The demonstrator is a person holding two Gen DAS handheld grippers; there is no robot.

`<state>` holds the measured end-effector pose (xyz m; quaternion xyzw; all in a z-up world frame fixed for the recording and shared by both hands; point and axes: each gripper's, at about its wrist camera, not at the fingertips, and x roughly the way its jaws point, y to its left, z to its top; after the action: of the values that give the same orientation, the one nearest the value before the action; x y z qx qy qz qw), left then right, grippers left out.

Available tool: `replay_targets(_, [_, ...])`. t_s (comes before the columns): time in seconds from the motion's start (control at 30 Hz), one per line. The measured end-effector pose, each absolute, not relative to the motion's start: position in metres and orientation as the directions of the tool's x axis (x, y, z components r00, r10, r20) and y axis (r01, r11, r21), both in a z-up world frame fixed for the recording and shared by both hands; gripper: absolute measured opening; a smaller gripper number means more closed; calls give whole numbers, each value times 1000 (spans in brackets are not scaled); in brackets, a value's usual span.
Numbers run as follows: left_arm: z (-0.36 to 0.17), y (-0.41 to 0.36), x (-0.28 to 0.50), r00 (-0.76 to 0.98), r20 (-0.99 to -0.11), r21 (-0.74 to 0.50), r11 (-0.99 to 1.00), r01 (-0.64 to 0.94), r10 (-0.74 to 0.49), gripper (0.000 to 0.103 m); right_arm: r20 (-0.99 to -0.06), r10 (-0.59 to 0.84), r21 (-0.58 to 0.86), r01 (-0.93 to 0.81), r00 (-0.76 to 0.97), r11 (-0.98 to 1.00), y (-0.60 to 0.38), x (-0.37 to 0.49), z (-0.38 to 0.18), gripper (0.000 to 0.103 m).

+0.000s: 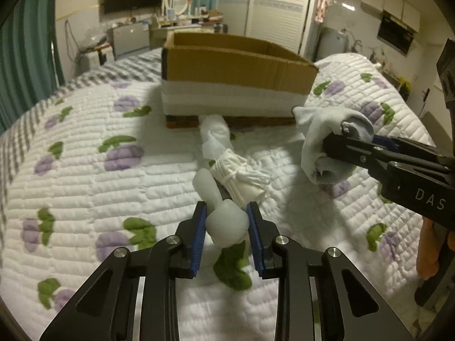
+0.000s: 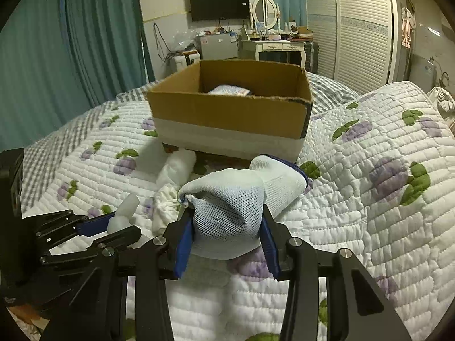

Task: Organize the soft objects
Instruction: 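Lower both held socks into the box and open both tools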

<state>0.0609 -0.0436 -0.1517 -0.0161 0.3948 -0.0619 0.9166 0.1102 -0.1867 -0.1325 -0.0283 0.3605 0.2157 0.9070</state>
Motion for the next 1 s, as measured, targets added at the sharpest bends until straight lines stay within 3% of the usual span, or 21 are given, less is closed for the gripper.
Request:
replay_targets(0.57, [-62, -50, 27, 777, -624, -43, 997, 71, -82, 27, -551, 432, 101, -457, 714, 884, -210, 65, -46, 42])
replay_targets(1.0, [13, -48, 103, 841, -533, -28, 995, 96, -96, 27, -446, 476, 85, -493, 758, 866, -210, 125, 43, 42])
